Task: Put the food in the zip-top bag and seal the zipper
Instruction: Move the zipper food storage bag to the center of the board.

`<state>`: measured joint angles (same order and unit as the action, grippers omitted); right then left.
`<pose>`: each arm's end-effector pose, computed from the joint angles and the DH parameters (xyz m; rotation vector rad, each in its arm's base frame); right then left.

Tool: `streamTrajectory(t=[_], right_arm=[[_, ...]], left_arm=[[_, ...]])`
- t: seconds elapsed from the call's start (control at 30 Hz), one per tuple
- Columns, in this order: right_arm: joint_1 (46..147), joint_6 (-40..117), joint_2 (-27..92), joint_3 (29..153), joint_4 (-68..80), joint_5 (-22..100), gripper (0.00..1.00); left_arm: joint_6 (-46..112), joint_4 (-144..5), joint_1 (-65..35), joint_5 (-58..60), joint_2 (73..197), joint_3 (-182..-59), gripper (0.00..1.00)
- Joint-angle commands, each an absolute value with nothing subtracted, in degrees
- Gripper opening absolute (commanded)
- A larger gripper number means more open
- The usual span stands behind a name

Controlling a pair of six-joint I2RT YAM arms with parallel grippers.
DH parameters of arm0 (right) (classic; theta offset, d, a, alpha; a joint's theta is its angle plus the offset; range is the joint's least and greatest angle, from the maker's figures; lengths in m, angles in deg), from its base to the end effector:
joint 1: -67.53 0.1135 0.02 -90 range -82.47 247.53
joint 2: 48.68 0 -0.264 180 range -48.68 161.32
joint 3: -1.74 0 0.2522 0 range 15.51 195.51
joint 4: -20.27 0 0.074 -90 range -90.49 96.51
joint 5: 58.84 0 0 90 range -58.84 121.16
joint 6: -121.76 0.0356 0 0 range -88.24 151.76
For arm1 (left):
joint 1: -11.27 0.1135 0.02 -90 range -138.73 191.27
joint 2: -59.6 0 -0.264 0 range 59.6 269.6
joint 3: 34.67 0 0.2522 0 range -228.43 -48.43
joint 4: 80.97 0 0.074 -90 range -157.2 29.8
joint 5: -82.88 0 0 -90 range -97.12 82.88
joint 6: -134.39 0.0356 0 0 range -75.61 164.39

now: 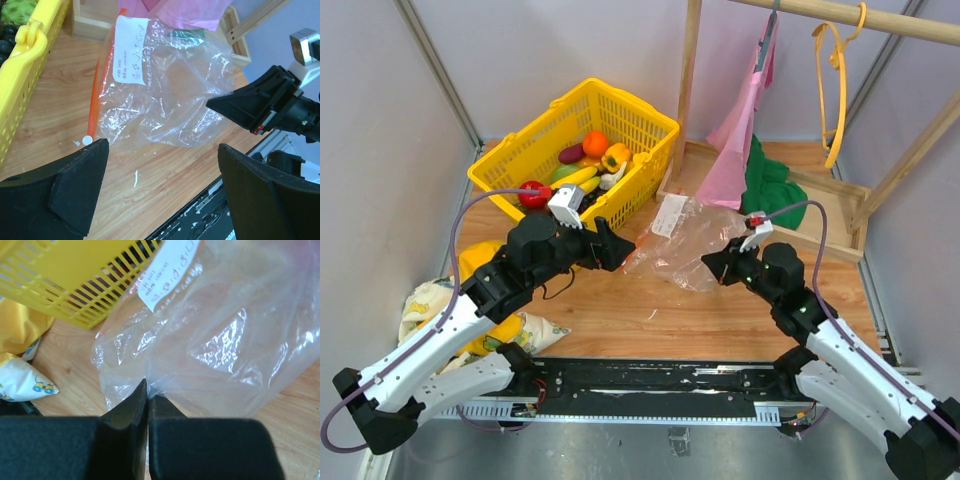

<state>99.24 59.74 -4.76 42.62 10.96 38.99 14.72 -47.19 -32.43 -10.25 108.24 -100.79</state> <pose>0.1577 0.1032 0.2599 -0.1635 1.8623 0.8584 0.1396 -0.1307 0.3567 0.1975 1.9301 -0.8260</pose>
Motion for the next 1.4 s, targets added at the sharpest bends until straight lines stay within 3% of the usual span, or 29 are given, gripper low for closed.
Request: streamTrajectory(t=[0.0, 0.53, 0.87, 1.1, 1.37], right_arm=[[98.65, 57.28, -10.74, 41.68, 10.22, 42.66, 0.01], [98.65, 53.67, -18.92, 42.39, 15.16, 56.4, 0.01], [98.64, 50.09, -14.97, 42.7, 6.31, 54.51, 0.03], [98.63, 47.78, -9.54, 41.15, -1.15, 49.82, 0.03], [98.51, 46.32, -3.16, 47.38, -15.99, 30.82, 0.12]], left_arm=[[13.08, -50.49, -32.93, -9.89, 107.61, -101.03, 0.94], [9.67, -52.87, -32.63, -8.52, 111.35, -100.59, 0.96], [8.88, -53.67, -31.97, -8.0, 111.74, -98.36, 0.95], [10.56, -52.57, -31.97, -9.53, 111.59, -97.58, 0.95], [12.41, -51.32, -31.97, -12.07, 110.67, -97.65, 0.95]])
